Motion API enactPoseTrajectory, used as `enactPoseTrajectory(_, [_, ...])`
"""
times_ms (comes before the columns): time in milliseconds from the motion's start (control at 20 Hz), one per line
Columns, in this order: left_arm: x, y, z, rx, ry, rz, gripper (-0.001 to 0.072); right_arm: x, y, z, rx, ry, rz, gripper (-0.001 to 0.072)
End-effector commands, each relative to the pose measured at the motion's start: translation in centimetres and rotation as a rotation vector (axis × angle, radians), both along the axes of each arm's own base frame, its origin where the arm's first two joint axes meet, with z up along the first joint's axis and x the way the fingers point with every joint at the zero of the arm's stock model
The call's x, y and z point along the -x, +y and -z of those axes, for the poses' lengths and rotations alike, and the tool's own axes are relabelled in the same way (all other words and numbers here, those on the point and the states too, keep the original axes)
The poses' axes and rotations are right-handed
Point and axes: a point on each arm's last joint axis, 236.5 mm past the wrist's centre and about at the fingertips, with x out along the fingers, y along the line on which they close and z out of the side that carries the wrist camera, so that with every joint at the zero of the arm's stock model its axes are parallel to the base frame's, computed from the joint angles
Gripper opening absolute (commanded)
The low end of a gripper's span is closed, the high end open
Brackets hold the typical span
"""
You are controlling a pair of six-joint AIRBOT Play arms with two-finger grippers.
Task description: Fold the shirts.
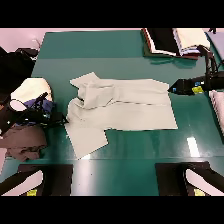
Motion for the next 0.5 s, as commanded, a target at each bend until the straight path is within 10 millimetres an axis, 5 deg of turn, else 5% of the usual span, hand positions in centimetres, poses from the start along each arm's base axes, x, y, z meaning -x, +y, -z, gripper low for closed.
enactPoseTrajectory(0, [-0.4, -1.1, 0.1, 0.054, -0.028, -0.020, 0.0548, 0.0, 0.1, -0.1, -0.002, -0.002, 0.000, 0.0378])
enactPoseTrajectory(100, [-0.4, -1.1, 0.3, 0.059, -0.022, -0.029, 0.0547, 0.0, 0.0, -0.1, -0.002, -0.002, 0.000, 0.0378])
enactPoseTrajectory(350, [-0.7, -2.2, 0.0, 0.107, -0.051, -0.016, 0.0022, 0.1, 0.0, 0.0, 0.000, 0.000, 0.000, 0.0379])
enactPoseTrajectory(450, [-0.9, -2.8, -1.0, 0.139, -0.061, -0.004, 0.0024, 0.6, -0.4, 0.3, 0.008, 0.024, 0.000, 0.0379])
